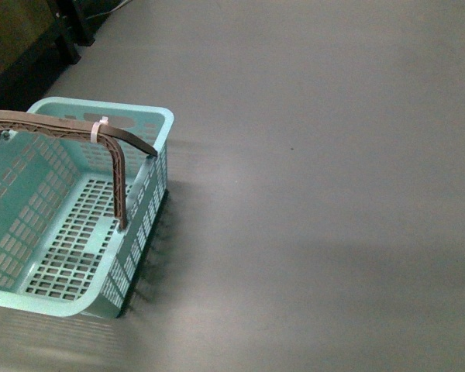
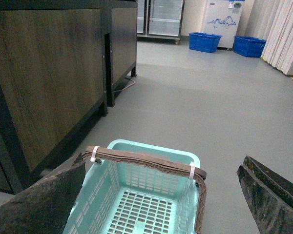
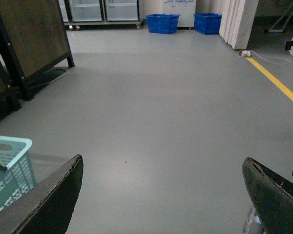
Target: Pick mango and avocado into basket
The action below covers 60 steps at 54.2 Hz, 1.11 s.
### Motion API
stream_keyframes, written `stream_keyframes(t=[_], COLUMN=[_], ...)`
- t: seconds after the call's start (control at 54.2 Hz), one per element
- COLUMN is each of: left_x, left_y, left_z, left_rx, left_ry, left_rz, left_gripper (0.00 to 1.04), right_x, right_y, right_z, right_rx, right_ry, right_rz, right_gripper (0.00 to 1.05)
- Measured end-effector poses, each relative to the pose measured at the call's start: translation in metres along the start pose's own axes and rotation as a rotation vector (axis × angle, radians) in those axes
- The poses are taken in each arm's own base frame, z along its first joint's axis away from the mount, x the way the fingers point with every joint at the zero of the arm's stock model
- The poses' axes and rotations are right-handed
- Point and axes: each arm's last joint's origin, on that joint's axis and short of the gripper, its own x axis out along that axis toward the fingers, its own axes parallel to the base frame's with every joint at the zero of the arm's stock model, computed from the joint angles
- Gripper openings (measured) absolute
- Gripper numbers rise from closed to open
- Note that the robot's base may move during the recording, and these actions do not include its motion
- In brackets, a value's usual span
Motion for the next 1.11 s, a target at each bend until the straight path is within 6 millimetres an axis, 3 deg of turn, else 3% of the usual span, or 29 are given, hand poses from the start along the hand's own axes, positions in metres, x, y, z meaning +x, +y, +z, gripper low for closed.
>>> stream_keyframes(t=[0.48, 0.609, 0.719, 0.848, 1.107], left_x=[0.000, 0.002, 0.009, 0.025, 0.091], left_y=[0.000, 0.000, 0.006, 0.016, 0.039], left_z=[0.000, -0.004, -0.008, -0.006, -0.010], left_rx=[-0.001, -0.428, -0.794, -0.969, -1.084], left_ry=[0.001, 0.438, 0.516, 0.488, 0.434], left_rz=[0.000, -0.045, 0.023, 0.081, 0.180], left_gripper=[0.96, 0.96, 0.96, 0.96, 0.96], right_x=[0.000, 0.000, 0.000, 0.000, 0.000], right_y=[0.000, 0.000, 0.000, 0.000, 0.000], right_z=[0.000, 0.000, 0.000, 0.000, 0.000], right_rx=[0.000, 0.000, 0.000, 0.000, 0.000], right_ry=[0.000, 0.000, 0.000, 0.000, 0.000], right_rz=[0.000, 0.001, 0.000, 0.000, 0.000], right_gripper=[0.96, 0.96, 0.96, 0.96, 0.96])
